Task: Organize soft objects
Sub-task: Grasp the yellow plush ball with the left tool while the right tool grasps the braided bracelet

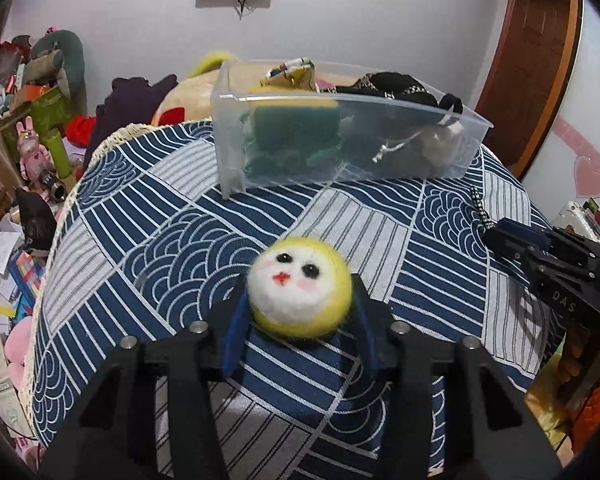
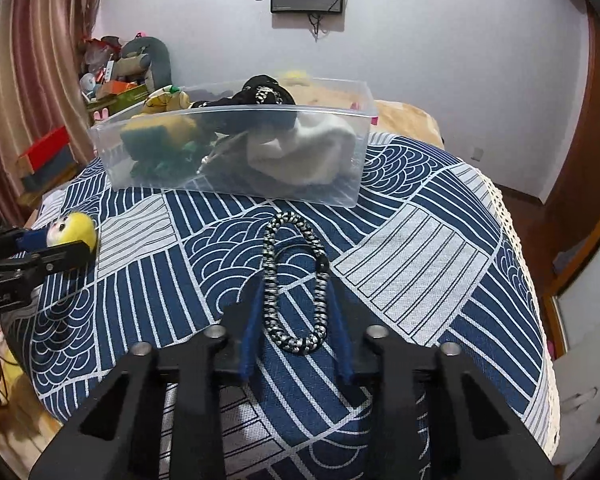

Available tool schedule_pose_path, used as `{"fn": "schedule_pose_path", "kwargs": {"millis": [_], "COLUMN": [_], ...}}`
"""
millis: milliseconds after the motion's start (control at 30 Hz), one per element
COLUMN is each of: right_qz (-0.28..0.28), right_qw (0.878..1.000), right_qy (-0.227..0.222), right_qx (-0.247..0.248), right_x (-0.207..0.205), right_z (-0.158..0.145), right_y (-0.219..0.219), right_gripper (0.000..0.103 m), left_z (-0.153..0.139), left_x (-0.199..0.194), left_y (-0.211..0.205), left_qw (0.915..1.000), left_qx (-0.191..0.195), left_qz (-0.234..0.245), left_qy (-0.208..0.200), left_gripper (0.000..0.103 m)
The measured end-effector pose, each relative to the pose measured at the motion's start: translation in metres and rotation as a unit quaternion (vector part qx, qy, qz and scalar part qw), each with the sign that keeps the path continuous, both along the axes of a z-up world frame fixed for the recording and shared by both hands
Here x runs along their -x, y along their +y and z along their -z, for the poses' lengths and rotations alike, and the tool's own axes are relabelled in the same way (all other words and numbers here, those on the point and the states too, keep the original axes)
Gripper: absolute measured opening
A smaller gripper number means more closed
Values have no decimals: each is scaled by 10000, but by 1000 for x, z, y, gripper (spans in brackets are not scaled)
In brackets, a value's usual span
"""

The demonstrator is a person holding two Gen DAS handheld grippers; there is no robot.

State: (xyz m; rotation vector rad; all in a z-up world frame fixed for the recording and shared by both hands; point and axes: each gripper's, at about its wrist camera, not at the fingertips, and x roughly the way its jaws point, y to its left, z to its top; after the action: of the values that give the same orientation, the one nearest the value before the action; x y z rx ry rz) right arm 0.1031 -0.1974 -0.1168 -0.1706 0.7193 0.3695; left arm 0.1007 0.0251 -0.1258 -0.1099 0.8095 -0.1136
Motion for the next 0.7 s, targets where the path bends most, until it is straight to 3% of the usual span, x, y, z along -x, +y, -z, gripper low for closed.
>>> {"fn": "schedule_pose_path", "kwargs": {"millis": [133, 333, 700], "right_qz": [-1, -26, 3], "right_qw": [10000, 9997, 9987], "right_qy": [-19, -61, -391], "right_qx": [-27, -246, -314], "right_x": [1, 3, 8], "right_z": [-2, -9, -28], "right_y": [-4, -4, -2], "right_gripper": [14, 8, 8], "left_z": [-1, -13, -45], "left_x": [2, 8, 11], "left_y": [-1, 1, 4], "left_qw": [10000, 9996, 9975], "left_qx": [2, -30, -19], "left_qz": [7, -27, -34], "left_qy": [-74, -264, -712], "left_gripper": [46, 46, 46]}}
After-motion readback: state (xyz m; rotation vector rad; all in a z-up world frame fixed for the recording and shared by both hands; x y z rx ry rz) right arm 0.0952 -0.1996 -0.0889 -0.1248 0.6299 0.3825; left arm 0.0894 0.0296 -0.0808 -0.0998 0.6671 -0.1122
